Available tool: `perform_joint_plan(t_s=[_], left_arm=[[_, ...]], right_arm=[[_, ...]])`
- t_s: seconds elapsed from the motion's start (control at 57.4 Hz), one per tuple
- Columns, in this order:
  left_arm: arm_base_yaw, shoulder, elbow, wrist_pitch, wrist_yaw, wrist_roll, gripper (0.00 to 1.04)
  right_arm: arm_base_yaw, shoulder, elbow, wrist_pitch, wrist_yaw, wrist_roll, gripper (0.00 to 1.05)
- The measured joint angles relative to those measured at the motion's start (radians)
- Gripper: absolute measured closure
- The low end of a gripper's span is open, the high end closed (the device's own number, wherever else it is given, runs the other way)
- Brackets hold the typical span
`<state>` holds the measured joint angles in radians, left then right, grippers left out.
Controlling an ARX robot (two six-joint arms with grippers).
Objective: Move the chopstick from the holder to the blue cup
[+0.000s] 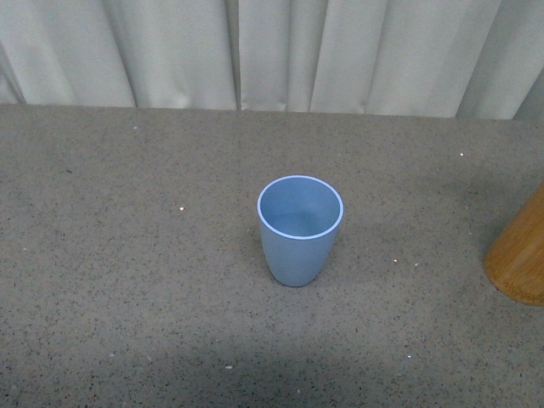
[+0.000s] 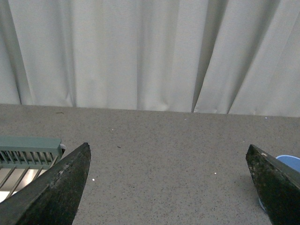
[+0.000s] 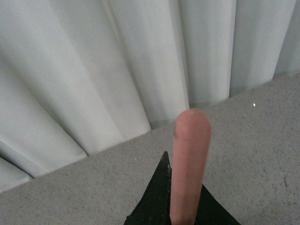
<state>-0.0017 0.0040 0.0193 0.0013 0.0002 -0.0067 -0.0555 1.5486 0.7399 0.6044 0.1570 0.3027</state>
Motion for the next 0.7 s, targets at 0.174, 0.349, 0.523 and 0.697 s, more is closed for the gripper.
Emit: perform_joint_plan(t_s=[0.174, 0.349, 0.523, 0.697], left_arm=[[0.0, 0.0, 0.0, 0.0, 0.0, 0.0, 0.07], [0.0, 0.0, 0.0, 0.0, 0.0, 0.0, 0.07], [0.0, 0.0, 0.0, 0.0, 0.0, 0.0, 0.07], [0.0, 0.0, 0.0, 0.0, 0.0, 0.0, 0.07]], right_arm=[[0.05, -0.158, 0.0, -0.018, -0.007, 0.054, 1.04], [0.181, -0.21, -0.017, -0.017, 0.042, 0.109, 1.04], [0.349, -0.167, -0.03, 0.018, 0.108, 0.158, 1.04], [0.465, -0.072, -0.03, 0.037, 0.162, 0.209, 1.04]])
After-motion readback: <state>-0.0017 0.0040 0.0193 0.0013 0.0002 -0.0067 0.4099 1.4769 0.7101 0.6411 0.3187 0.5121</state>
